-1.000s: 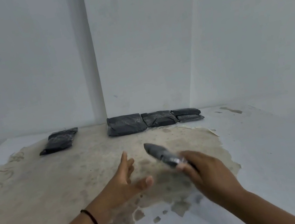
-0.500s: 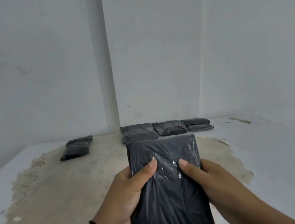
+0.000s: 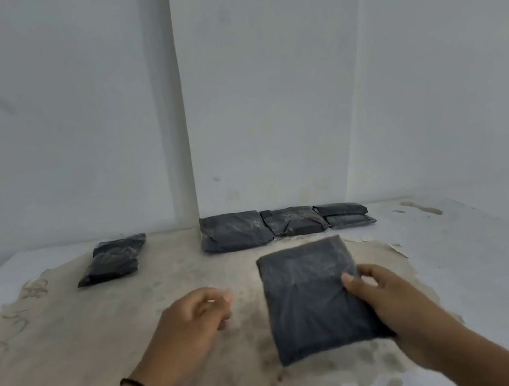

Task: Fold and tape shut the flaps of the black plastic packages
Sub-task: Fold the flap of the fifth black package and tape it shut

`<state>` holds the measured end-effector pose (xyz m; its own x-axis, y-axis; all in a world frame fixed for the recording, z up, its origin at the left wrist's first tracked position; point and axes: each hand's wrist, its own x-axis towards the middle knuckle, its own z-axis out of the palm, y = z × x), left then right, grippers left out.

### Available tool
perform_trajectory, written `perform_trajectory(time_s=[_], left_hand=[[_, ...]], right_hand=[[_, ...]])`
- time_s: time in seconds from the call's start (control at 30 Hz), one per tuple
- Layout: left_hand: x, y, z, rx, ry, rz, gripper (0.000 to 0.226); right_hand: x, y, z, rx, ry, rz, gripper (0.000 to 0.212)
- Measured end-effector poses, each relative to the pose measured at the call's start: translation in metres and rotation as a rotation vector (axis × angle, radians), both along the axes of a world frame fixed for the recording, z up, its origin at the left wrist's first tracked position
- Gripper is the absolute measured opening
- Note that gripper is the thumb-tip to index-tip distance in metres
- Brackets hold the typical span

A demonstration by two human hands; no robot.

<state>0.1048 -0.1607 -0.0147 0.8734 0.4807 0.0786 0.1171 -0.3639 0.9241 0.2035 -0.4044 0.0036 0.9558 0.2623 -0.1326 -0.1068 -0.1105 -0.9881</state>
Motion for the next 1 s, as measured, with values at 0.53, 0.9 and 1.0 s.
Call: perform_trajectory(time_s=[0.53,0.9,1.0], left_hand=[[0.035,0.049,-0.048,0.497,-0.084,-0.052,0.023],[0.037,0.06,-0.051,0.504,-0.112,-0.116,0.02],[0.036,0.06,-0.053,0.495,-0.108,-0.111,0.016]], right_hand=[[0.127,0.032,-0.033,-0.886,-0.507,-0.24,0.059],[0.119,0.037,-0.033,-1.154,-0.512,0.002,0.074],[0.126,0.026,-0.032,-1.131,-0.474,-0.057,0.069]])
